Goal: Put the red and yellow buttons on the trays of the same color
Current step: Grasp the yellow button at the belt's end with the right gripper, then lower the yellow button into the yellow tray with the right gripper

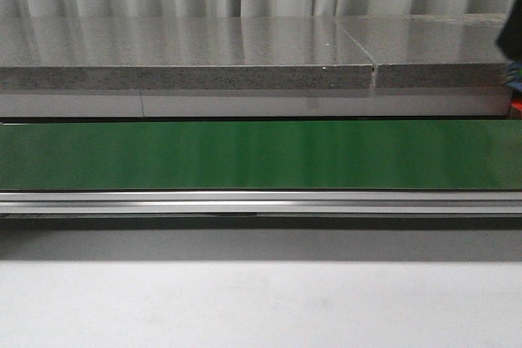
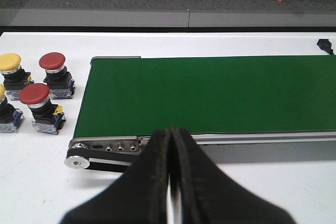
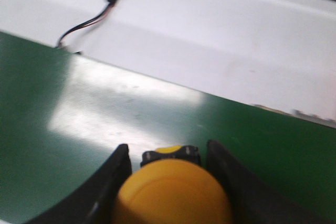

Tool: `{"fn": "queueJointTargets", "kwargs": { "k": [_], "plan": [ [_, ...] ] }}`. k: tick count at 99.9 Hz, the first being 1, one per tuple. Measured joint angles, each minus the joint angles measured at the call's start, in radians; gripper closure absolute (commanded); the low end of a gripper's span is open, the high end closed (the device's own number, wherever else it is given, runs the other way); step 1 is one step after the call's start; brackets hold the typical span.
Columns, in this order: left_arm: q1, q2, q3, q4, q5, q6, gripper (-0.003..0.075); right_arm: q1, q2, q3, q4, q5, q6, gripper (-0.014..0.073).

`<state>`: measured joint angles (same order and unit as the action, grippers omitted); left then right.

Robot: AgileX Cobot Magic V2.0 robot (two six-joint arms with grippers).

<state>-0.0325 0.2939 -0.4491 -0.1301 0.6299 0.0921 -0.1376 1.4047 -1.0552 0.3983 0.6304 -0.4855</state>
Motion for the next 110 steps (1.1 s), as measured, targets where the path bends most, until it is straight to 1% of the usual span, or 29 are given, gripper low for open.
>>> {"fn": "queueJointTargets", "kwargs": {
  "k": [12,30,39,46,55,69,110],
  "plan": [
    [0.0,0.0,0.0,0.0,0.0,0.0,0.0739,-0.185,-0.018,0.0,0.0,-0.003,0.015,0.0577],
    [0.0,0.0,0.0,0.0,0.0,0.0,0.0739,-0.46,-0.018,0.0,0.0,-0.078,0.089,0.0577],
    [0.0,0.0,0.0,0.0,0.0,0.0,0.0739,-0.562,-0.011,0.0,0.0,-0.105,0.126,0.0577],
    [0.0,0.0,0.0,0.0,0.0,0.0,0.0739,-0.612,0.003,0.0,0.0,-0.134,0.161,0.0577],
    [0.0,0.0,0.0,0.0,0.0,0.0,0.0739,-0.644,0.028,0.0,0.0,-0.174,0.184,0.0577],
    [0.0,0.0,0.0,0.0,0.0,0.0,0.0739,-0.655,0.073,0.0,0.002,-0.217,0.189,0.0577],
    [0.0,0.0,0.0,0.0,0.0,0.0,0.0739,-0.663,0.222,0.004,0.001,-0.224,0.189,0.0577]
  ]
}}
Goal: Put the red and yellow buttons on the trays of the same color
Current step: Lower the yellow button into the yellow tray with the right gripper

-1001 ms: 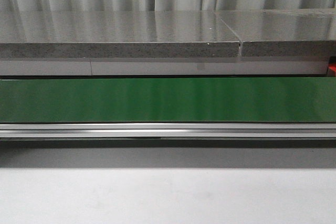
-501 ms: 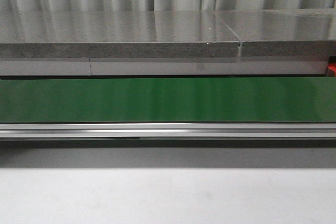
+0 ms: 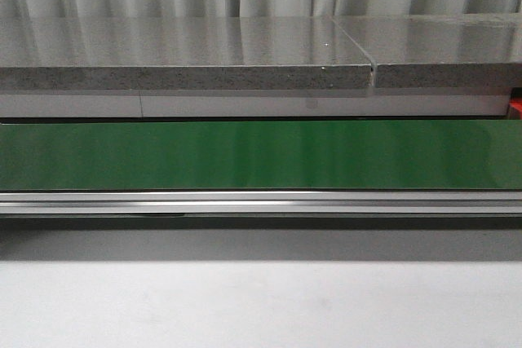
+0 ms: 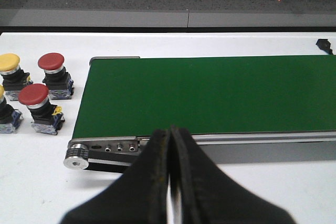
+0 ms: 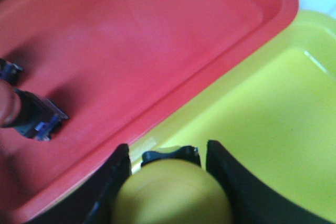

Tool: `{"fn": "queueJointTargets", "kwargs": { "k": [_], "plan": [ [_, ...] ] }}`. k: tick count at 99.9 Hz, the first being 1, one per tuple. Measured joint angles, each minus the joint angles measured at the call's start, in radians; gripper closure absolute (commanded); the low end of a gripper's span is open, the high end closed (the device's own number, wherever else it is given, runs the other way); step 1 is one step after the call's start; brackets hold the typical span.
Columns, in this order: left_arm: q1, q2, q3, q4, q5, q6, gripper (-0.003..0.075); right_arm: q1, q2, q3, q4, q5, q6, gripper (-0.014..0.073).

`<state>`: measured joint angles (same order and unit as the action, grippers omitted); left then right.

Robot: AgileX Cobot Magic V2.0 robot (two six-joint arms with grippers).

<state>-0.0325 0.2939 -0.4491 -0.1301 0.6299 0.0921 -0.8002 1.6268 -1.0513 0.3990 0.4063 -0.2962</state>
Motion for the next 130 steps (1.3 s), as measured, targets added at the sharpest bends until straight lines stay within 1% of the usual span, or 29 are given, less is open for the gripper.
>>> {"fn": "queueJointTargets", "kwargs": {
  "k": [28,63,69,74,81,88,95,102,105,112,130],
  "plan": [
    [0.0,0.0,0.0,0.0,0.0,0.0,0.0739,0.0,0.087,0.004,-0.002,0.001,0.001,0.0577],
    [0.0,0.0,0.0,0.0,0.0,0.0,0.0739,0.0,0.145,0.004,-0.002,-0.003,0.001,0.0577],
    [0.0,0.0,0.0,0.0,0.0,0.0,0.0739,0.0,0.155,0.004,-0.002,-0.005,0.001,0.0565],
    [0.0,0.0,0.0,0.0,0.0,0.0,0.0739,0.0,0.157,0.004,-0.002,-0.005,0.001,0.0534],
    [0.0,0.0,0.0,0.0,0.0,0.0,0.0739,0.0,0.157,0.004,-0.002,-0.005,0.004,0.0448],
    [0.0,0.0,0.0,0.0,0.0,0.0,0.0739,0.0,0.157,0.004,-0.002,-0.005,0.004,0.0314],
    [0.0,0.0,0.0,0.0,0.0,0.0,0.0739,0.0,0.157,0.004,-0.002,-0.005,0.004,0.0143],
    [0.0,0.0,0.0,0.0,0.0,0.0,0.0739,0.0,0.157,0.004,-0.002,-0.005,0.004,0.0021],
    [0.0,0.0,0.0,0.0,0.0,0.0,0.0739,0.0,0.157,0.004,-0.002,-0.005,0.004,-0.0013],
    [0.0,0.0,0.0,0.0,0.0,0.0,0.0739,0.0,0.157,0.004,-0.002,-0.005,0.004,-0.0059],
    [0.0,0.0,0.0,0.0,0.0,0.0,0.0739,0.0,0.147,0.004,0.024,-0.005,0.004,-0.006]
  ]
}}
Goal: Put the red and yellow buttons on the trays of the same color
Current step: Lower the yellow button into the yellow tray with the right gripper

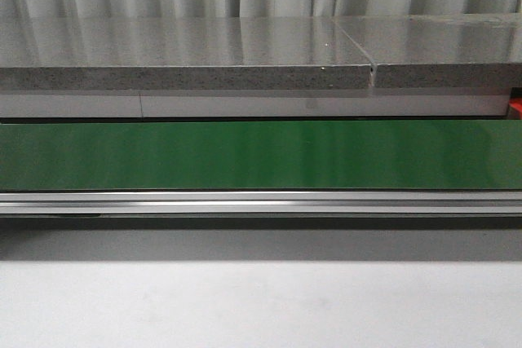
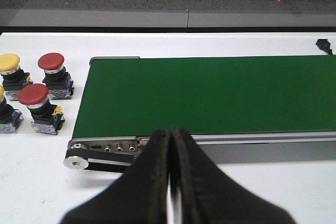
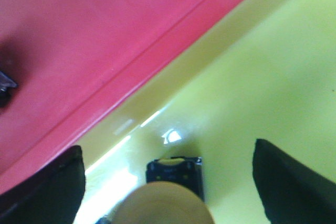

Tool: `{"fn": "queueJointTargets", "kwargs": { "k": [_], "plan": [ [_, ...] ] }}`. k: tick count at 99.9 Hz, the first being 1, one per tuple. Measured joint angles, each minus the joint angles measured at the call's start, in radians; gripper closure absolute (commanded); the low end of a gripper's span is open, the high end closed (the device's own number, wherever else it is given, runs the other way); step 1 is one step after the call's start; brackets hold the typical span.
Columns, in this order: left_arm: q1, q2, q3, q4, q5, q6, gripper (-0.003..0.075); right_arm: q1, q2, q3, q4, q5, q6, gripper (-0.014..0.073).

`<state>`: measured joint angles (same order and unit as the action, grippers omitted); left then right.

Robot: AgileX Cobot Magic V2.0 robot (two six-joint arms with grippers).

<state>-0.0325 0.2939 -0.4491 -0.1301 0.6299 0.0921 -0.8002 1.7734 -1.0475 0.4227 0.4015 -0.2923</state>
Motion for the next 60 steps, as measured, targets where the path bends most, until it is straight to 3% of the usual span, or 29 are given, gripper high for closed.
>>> {"fn": "queueJointTargets", "kwargs": {
  "k": [31,60],
  "plan": [
    [0.0,0.0,0.0,0.0,0.0,0.0,0.0739,0.025,-0.157,0.0,0.047,-0.057,0.0,-0.006],
    [0.0,0.0,0.0,0.0,0.0,0.0,0.0739,0.242,-0.356,0.0,0.052,-0.073,-0.033,-0.006]
  ]
}}
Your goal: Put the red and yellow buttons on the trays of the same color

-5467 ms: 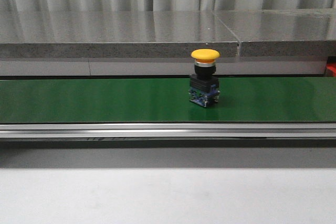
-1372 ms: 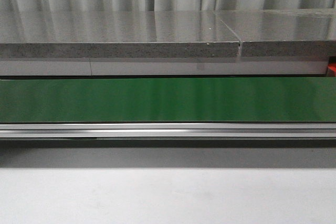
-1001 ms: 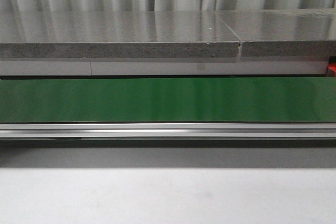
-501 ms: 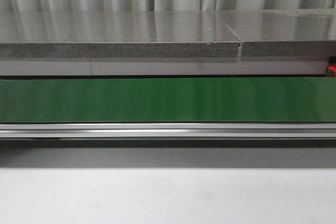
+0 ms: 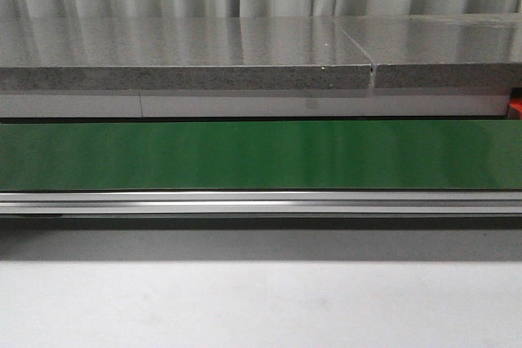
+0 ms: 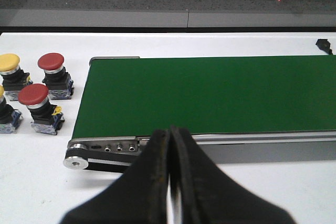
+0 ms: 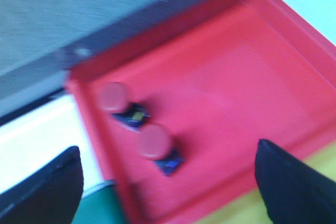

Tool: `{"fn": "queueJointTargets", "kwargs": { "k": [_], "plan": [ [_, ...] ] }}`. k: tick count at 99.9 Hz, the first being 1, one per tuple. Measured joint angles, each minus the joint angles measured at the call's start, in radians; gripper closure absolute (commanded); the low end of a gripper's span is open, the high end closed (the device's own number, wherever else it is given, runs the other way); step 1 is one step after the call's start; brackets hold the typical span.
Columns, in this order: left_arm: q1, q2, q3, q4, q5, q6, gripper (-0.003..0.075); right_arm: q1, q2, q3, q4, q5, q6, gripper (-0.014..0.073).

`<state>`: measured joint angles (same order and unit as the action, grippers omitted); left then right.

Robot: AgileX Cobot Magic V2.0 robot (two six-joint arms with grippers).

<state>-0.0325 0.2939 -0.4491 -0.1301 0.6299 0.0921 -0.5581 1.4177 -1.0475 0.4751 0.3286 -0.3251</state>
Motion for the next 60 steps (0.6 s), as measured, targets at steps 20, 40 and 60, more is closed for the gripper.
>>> {"fn": "queueJointTargets", "kwargs": {
  "k": [20,40,60],
  "plan": [
    [0.0,0.0,0.0,0.0,0.0,0.0,0.0739,0.208,-0.129,0.0,0.002,0.001,-0.085,-0.006],
    [0.0,0.0,0.0,0.0,0.0,0.0,0.0739,0.374,-0.267,0.055,0.002,0.029,-0.148,-0.006],
    [0.0,0.0,0.0,0.0,0.0,0.0,0.0739,0.417,-0.433,0.199,0.002,0.073,-0.157,-0.0001]
  ]
}}
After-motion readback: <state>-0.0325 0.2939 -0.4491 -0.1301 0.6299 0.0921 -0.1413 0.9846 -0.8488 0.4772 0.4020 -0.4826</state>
